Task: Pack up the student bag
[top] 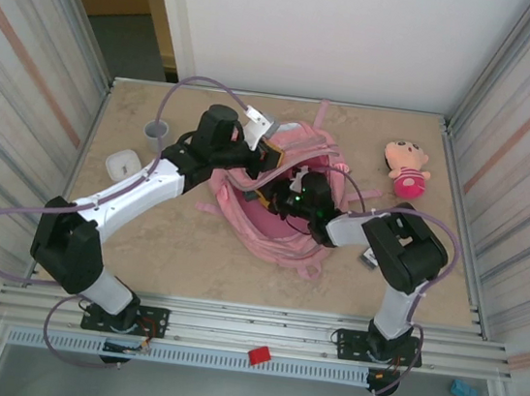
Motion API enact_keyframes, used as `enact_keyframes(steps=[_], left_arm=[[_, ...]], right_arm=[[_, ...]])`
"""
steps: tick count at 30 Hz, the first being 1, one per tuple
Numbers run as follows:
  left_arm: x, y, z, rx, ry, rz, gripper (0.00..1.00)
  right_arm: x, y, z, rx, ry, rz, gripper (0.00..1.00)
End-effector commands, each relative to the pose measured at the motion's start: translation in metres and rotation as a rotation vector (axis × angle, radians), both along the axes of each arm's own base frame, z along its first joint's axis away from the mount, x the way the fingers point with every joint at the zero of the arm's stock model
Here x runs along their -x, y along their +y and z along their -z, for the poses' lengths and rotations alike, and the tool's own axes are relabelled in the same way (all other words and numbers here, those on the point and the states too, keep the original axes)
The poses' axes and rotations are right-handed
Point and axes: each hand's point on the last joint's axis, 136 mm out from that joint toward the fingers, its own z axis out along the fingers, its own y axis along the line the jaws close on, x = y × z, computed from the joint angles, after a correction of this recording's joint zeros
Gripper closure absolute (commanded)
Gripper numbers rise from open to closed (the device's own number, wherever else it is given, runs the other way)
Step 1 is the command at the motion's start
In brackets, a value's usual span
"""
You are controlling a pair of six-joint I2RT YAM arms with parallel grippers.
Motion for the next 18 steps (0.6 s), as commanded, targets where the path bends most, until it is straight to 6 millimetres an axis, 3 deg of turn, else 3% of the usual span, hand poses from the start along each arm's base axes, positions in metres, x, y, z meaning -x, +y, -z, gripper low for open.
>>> enact_keyframes(steps=[1, 10, 18], left_arm=[[0.016, -0.002, -0.102, 0.214, -0.237, 0.067, 1.00], [0.014, 0.003, -0.103, 0.209, -0.241, 0.035, 1.00], [0.004, 0.015, -0.090, 0.160, -0.232, -0.027, 0.99]], right_arm=[[-0.013, 0.017, -0.025, -0.101, -0.042, 0.003, 0.81], [-0.023, 0.022, 0.018, -0.041, 0.141, 0.037, 0.68], [0.001, 0.008, 0.022, 0.011, 0.222, 0.021, 0.44]])
